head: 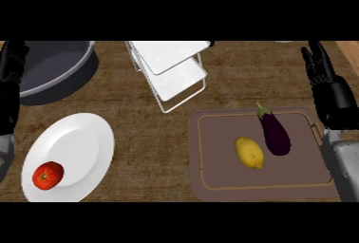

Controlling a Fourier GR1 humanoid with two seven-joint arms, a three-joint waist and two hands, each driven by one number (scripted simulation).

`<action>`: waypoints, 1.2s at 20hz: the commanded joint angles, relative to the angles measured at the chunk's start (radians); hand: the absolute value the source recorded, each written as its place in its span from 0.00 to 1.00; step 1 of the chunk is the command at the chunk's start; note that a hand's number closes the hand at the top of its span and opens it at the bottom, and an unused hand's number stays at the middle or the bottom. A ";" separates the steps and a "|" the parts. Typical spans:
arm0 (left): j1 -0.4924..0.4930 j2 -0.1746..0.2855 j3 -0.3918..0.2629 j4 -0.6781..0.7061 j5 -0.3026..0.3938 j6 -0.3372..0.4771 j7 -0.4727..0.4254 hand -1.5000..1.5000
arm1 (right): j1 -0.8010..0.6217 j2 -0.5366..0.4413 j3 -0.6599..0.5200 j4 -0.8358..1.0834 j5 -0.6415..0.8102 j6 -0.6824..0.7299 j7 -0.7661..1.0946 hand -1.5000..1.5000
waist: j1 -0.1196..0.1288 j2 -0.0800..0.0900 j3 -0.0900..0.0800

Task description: Pick the lemon from the tray and place it in the tiered shelf

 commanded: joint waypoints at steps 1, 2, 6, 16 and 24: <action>-0.008 0.020 0.022 -0.050 0.040 -0.051 0.078 0.50 | -0.029 0.010 -0.017 0.045 -0.036 0.052 -0.045 1.00 | 0.009 0.017 -0.035; -0.006 -0.037 -0.001 -0.001 0.064 -0.043 0.092 0.50 | -0.064 -0.022 0.010 0.016 -0.057 0.121 0.011 1.00 | 0.003 0.019 -0.036; 0.026 -0.150 -0.010 0.066 0.236 -0.116 0.165 0.50 | -0.157 -0.059 0.046 0.047 -0.135 0.315 -0.003 1.00 | 0.019 0.031 -0.037; 0.033 -0.224 -0.041 0.071 0.249 -0.118 0.235 0.50 | -0.127 -0.091 -0.075 0.255 -0.392 0.637 0.045 0.00 | 0.001 0.020 -0.035; 0.044 -0.202 -0.014 0.090 0.264 -0.150 0.233 0.50 | -0.182 -0.341 0.102 0.014 -0.262 0.784 0.357 0.00 | -0.015 0.011 -0.039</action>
